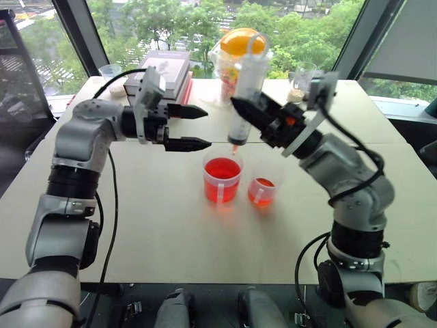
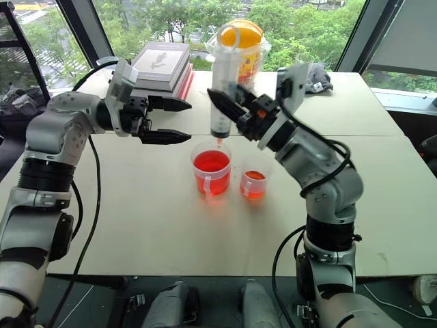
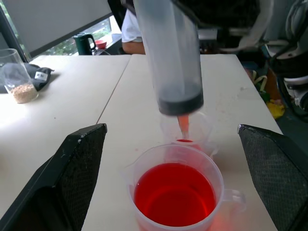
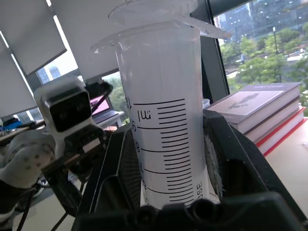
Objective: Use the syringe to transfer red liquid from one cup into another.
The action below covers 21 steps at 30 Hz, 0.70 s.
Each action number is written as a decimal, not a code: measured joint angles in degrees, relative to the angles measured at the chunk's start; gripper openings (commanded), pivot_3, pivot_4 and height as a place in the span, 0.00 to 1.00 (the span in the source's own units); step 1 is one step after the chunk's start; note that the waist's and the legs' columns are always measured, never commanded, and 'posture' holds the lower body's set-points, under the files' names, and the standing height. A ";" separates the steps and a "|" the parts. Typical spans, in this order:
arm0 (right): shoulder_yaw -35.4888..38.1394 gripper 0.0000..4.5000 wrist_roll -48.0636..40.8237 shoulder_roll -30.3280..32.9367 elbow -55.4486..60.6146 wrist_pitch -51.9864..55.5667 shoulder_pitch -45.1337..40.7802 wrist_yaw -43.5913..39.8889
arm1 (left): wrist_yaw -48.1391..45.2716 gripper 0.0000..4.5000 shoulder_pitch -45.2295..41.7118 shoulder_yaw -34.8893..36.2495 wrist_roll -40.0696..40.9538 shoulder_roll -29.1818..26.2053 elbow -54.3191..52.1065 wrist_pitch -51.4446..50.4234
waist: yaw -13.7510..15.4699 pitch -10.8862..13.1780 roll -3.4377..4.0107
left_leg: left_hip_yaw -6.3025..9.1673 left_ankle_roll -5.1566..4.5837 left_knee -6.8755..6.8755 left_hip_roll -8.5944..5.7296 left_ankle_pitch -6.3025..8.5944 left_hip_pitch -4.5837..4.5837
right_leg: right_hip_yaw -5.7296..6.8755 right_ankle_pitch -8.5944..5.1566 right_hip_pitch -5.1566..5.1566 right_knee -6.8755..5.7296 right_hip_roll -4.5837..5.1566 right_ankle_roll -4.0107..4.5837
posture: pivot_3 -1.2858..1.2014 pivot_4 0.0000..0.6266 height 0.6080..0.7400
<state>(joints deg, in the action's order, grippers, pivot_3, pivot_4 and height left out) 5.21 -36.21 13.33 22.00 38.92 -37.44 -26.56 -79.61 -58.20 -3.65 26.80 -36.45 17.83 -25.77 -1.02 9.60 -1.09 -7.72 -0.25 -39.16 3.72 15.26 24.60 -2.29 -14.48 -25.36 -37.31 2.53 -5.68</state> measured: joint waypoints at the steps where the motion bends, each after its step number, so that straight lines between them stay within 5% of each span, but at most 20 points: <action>1: -1.61 0.32 1.25 -0.48 -0.41 -1.96 1.14 -0.66 | 0.02 1.00 -0.16 0.05 -0.05 -0.39 0.01 -0.03 | -0.03 0.00 0.00 | 0.00 0.00 0.00 0.00 0.00 0.00 | 0.00 0.00 0.00 0.00 0.00 0.00 | 0.52 0.24 1.00; 21: -11.40 0.32 13.04 -2.80 -11.45 -18.38 10.14 -5.41 | 0.26 1.00 -6.37 1.08 -2.48 0.65 9.37 3.71 | 0.02 0.00 0.00 | -0.02 0.04 -0.01 0.00 -0.02 -0.04 | 0.01 0.00 0.02 -0.04 0.00 0.01 | 0.52 0.24 1.00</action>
<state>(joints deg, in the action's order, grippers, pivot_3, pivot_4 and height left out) -6.20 -23.18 10.53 10.55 20.54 -27.31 -31.97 -79.35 -64.57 -2.57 24.32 -35.80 27.19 -22.06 -1.00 9.60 -1.10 -7.73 -0.21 -39.18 3.72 15.23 24.56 -2.28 -14.48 -25.34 -37.35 2.53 -5.68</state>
